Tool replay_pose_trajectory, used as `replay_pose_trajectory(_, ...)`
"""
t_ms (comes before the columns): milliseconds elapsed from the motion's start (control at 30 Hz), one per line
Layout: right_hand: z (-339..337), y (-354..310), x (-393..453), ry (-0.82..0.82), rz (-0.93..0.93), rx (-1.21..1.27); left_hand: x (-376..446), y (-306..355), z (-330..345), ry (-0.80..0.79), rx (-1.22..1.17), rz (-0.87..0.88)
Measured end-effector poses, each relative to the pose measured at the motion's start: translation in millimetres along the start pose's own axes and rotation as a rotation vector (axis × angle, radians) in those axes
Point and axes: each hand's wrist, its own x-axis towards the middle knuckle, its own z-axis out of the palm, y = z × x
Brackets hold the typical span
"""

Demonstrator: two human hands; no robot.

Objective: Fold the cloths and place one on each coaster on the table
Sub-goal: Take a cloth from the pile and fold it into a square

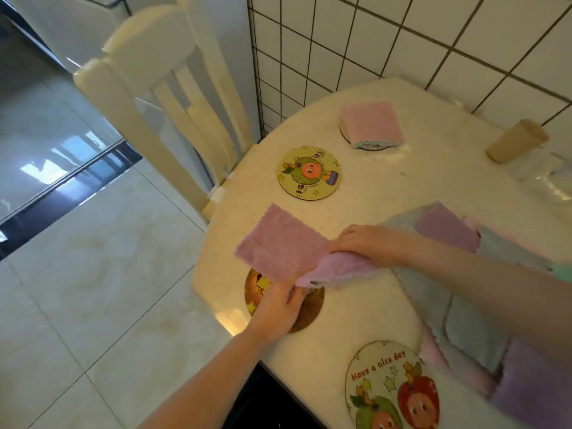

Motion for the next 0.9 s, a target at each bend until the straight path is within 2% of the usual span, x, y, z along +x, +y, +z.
replay_pose_trajectory(67,-6.0,0.1,8.6,0.152,0.110,0.315,9.1,-0.9,-9.1,0.119,-0.300,-0.189)
replay_pose_trajectory(167,-14.1,-11.8,36.1,0.405,0.254,0.633,27.0,-6.0,-28.1,0.255,-0.735,-0.495)
replay_pose_trajectory(233,-13.5,-23.0,51.0,0.456,0.360,0.807,29.1,-5.6,-31.9,0.274,-0.952,-0.598)
replay_pose_trajectory(333,-11.9,-30.3,80.5,0.409,0.482,0.821,32.3,-11.5,-44.5,0.287,-1.098,-0.661)
replay_pose_trajectory(467,-10.3,-33.0,96.2,0.336,0.543,0.712,33.6,-14.2,-44.1,0.304,-1.173,-0.730)
replay_pose_trajectory(633,-11.8,-33.7,103.0,0.286,0.571,0.573,35.0,-13.6,-46.7,0.311,-1.157,-0.767)
replay_pose_trajectory(733,-19.8,-40.3,111.0,0.232,0.638,0.318,33.7,-15.0,-49.0,0.368,-1.016,-0.885)
replay_pose_trajectory(800,-29.0,-43.8,119.7,0.264,0.673,0.188,29.0,-17.5,-48.6,0.373,-0.861,-0.967)
replay_pose_trajectory(900,-36.3,-47.0,138.5,0.360,0.681,0.318,20.0,-18.9,-42.1,0.401,-0.744,-1.026)
